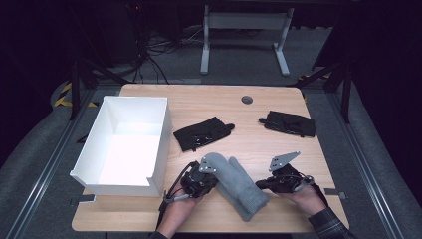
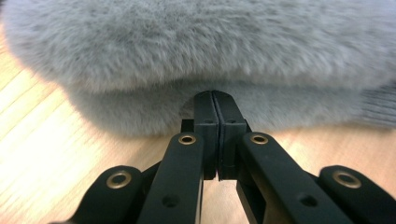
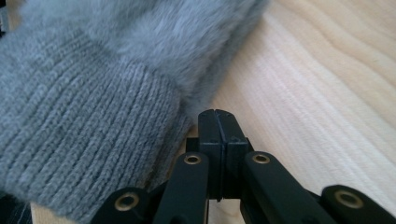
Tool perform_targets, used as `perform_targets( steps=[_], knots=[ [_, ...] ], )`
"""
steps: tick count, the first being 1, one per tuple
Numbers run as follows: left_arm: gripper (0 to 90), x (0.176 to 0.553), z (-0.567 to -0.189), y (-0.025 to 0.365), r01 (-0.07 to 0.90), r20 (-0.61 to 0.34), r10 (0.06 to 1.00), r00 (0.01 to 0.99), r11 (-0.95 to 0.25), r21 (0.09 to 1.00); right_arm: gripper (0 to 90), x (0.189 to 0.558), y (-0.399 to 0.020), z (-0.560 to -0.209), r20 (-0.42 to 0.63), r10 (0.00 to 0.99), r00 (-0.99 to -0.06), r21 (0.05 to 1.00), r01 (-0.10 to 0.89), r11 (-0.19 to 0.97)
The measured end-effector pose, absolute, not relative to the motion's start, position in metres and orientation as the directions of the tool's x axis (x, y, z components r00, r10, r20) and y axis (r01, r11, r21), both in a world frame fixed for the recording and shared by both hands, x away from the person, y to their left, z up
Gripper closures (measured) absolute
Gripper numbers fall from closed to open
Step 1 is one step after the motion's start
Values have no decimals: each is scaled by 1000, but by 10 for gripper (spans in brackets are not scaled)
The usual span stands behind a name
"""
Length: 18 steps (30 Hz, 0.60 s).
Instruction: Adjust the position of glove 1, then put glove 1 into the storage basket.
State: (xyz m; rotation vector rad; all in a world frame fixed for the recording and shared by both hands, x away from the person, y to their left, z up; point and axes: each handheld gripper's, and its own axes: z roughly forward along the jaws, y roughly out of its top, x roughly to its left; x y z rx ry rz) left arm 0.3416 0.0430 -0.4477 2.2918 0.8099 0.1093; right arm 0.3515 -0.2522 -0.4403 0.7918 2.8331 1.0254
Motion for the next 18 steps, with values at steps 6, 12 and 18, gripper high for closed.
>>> perform_targets(
  steps=[6, 12, 18],
  knots=[
    [894, 352, -449, 36, 518, -136, 579, 804, -568, 640, 900, 348, -246, -444, 145, 447, -883, 594, 438, 674],
    [895, 369, -451, 28, 518, -138, 578, 804, -568, 640, 900, 345, -241, -445, 154, 430, -889, 594, 431, 679],
    [894, 381, -451, 23, 522, -147, 576, 804, -566, 638, 900, 341, -235, -445, 158, 409, -899, 602, 417, 682]
  ],
)
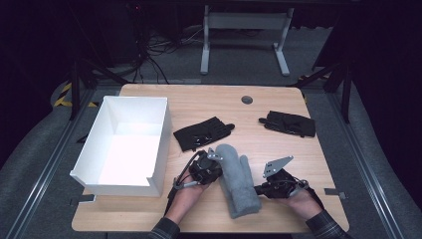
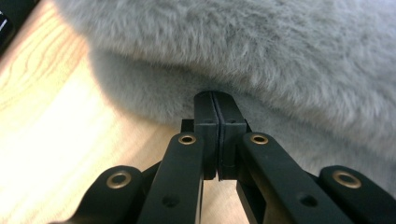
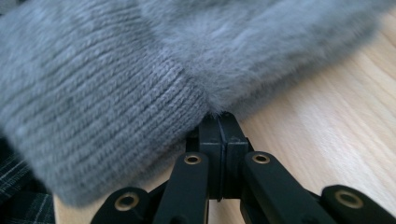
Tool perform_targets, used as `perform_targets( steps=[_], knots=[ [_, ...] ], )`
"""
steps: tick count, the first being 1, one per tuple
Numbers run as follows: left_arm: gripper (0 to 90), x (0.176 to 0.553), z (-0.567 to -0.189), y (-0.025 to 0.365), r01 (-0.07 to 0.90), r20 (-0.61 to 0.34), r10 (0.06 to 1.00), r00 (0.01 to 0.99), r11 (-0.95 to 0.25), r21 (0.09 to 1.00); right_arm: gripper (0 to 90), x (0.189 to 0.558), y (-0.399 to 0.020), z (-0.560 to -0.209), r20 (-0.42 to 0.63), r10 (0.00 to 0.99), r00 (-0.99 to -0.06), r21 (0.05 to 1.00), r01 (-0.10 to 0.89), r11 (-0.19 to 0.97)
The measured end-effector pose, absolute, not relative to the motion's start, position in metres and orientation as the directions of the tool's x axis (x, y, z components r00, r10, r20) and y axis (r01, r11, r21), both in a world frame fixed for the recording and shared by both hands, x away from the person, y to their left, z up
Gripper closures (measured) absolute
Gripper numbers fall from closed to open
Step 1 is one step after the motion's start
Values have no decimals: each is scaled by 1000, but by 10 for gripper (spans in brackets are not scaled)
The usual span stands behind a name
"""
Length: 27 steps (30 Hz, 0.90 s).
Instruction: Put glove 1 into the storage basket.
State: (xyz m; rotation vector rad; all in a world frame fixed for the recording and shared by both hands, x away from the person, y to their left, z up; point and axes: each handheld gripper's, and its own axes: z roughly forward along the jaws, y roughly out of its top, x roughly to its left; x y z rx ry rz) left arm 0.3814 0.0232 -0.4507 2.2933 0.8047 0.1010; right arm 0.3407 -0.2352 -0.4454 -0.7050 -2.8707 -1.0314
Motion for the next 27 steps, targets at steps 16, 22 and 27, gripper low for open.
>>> perform_targets(
  steps=[16, 22, 27],
  knots=[
    [893, 410, -447, 3, 493, -164, 524, 836, -584, 645, 900, 320, -198, -448, 149, 357, -922, 648, 364, 669],
    [893, 414, -445, -3, 476, -170, 496, 852, -595, 648, 900, 316, -176, -451, 148, 324, -934, 660, 337, 672],
    [874, 419, -442, 4, 483, -182, 496, 849, -590, 647, 900, 314, -164, -455, 138, 312, -940, 661, 322, 678]
  ],
)
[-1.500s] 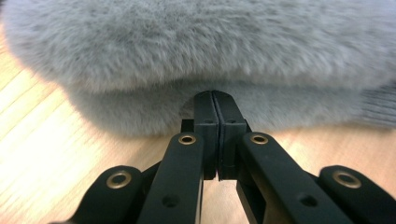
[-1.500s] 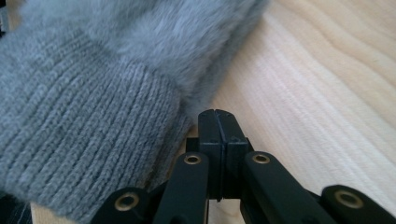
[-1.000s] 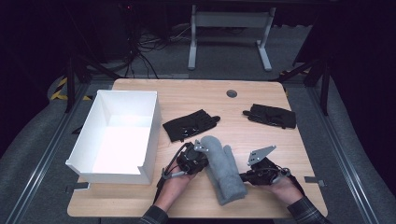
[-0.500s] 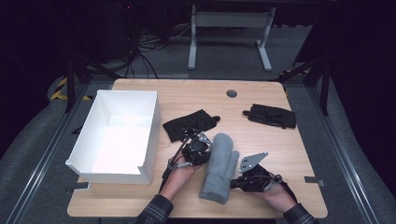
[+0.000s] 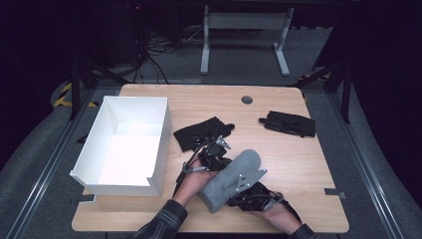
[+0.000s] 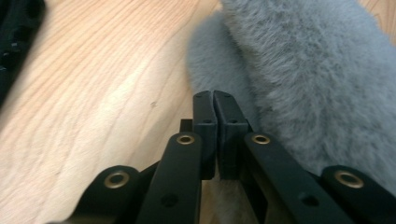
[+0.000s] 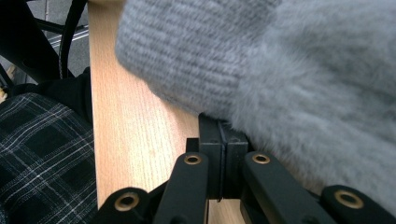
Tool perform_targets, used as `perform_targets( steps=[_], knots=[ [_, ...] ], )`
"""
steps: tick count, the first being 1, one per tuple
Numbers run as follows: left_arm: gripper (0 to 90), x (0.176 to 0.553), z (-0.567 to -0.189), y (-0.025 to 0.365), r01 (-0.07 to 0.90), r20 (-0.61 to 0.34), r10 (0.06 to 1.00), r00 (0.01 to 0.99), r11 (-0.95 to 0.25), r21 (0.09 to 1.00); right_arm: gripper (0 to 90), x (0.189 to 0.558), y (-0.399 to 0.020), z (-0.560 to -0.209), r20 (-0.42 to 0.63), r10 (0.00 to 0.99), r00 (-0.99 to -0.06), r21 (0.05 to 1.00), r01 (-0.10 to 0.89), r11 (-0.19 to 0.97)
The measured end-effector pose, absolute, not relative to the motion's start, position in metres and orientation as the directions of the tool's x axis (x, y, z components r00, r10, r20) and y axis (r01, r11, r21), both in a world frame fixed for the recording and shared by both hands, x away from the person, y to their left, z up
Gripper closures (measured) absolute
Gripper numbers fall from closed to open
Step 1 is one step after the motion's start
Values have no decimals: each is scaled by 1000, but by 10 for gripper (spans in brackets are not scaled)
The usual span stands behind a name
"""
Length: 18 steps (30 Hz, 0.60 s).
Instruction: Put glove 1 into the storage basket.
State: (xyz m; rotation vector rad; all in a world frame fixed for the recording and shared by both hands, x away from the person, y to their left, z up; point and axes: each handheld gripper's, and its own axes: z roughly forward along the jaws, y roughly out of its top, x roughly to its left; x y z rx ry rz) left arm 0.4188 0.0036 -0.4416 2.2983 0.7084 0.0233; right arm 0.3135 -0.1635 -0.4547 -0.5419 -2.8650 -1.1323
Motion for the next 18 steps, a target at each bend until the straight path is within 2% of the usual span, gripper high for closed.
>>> perform_targets(
  steps=[4, 9, 14, 15, 18],
  knots=[
    [854, 419, -431, 15, 487, -183, 510, 841, -563, 668, 891, 313, -172, -451, 131, 332, -934, 670, 331, 665],
    [789, 414, -418, 28, 487, -189, 513, 837, -541, 686, 800, 313, -189, -446, 124, 362, -924, 678, 345, 649],
    [606, 405, -404, 40, 482, -214, 497, 841, -509, 713, 659, 310, -213, -444, 82, 415, -906, 678, 356, 643],
    [533, 403, -402, 41, 476, -214, 488, 846, -508, 718, 605, 310, -222, -443, 77, 437, -896, 679, 368, 635],
    [397, 396, -398, 39, 460, -226, 454, 862, -511, 726, 493, 312, -239, -442, 51, 492, -869, 688, 387, 614]
  ],
)
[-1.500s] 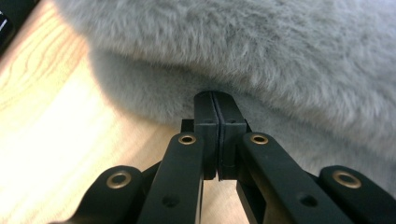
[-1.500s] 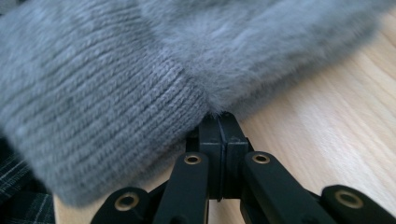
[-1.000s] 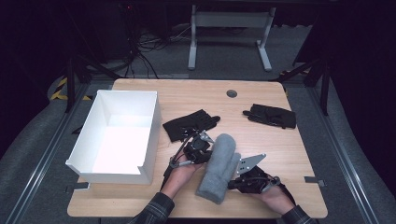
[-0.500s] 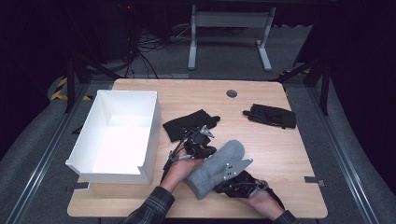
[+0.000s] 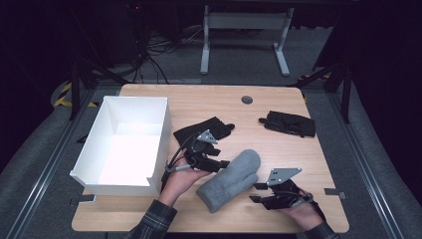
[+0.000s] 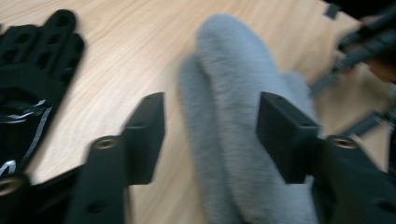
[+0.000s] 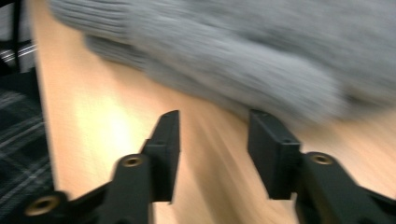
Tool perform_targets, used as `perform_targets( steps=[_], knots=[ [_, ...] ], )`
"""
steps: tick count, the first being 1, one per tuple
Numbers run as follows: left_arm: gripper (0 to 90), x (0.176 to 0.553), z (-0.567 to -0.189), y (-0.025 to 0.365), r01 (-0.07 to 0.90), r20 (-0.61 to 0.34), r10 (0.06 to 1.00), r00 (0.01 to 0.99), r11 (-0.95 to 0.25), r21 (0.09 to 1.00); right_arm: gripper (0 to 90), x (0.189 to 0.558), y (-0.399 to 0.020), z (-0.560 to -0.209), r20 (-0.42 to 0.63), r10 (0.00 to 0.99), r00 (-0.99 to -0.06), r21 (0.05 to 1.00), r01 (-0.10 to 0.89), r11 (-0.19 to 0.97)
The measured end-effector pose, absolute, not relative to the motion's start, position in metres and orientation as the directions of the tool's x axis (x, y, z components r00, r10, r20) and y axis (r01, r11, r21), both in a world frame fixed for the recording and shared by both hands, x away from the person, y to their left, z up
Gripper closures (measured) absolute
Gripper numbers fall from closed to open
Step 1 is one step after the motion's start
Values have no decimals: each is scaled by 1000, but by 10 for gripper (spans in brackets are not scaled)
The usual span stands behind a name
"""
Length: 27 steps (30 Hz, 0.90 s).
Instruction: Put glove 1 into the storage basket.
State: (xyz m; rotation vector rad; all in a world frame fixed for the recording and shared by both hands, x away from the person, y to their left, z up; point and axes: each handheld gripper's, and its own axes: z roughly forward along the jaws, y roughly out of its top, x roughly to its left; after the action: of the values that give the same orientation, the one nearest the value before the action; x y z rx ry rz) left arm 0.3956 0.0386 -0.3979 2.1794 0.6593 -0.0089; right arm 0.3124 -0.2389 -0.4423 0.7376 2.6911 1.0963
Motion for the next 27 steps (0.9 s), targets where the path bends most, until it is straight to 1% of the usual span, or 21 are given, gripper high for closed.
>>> perform_targets(
  steps=[2, 3, 4, 5, 8, 12, 16, 20, 25, 27],
  knots=[
    [327, 391, -398, 34, 447, -220, 436, 872, -529, 722, 403, 314, -250, -443, 40, 532, -846, 694, 406, 594],
    [289, 391, -398, 34, 447, -220, 436, 872, -529, 722, 403, 314, -250, -443, 40, 532, -846, 694, 406, 594],
    [289, 388, -398, 30, 436, -214, 423, 880, -544, 716, 347, 315, -253, -443, 29, 546, -837, 697, 408, 589],
    [245, 386, -398, 27, 433, -210, 421, 882, -552, 713, 289, 315, -259, -445, 16, 573, -819, 695, 422, 582],
    [176, 383, -402, 18, 420, -188, 419, 888, -575, 702, 233, 318, -269, -448, 6, 607, -794, 690, 443, 572],
    [144, 381, -414, 9, 427, -178, 429, 886, -603, 674, 196, 323, -278, -451, -1, 633, -774, 690, 457, 561],
    [142, 382, -426, 3, 433, -175, 426, 887, -641, 634, 184, 326, -283, -453, -3, 643, -766, 685, 466, 560],
    [142, 386, -436, 2, 453, -211, 417, 884, -657, 603, 161, 330, -285, -456, -15, 660, -751, 685, 473, 554],
    [144, 393, -449, 4, 485, -274, 404, 873, -656, 578, 156, 339, -291, -460, -30, 690, -723, 693, 482, 536],
    [157, 394, -450, 4, 484, -279, 398, 874, -663, 571, 154, 341, -293, -461, -35, 699, -714, 696, 485, 530]
  ],
)
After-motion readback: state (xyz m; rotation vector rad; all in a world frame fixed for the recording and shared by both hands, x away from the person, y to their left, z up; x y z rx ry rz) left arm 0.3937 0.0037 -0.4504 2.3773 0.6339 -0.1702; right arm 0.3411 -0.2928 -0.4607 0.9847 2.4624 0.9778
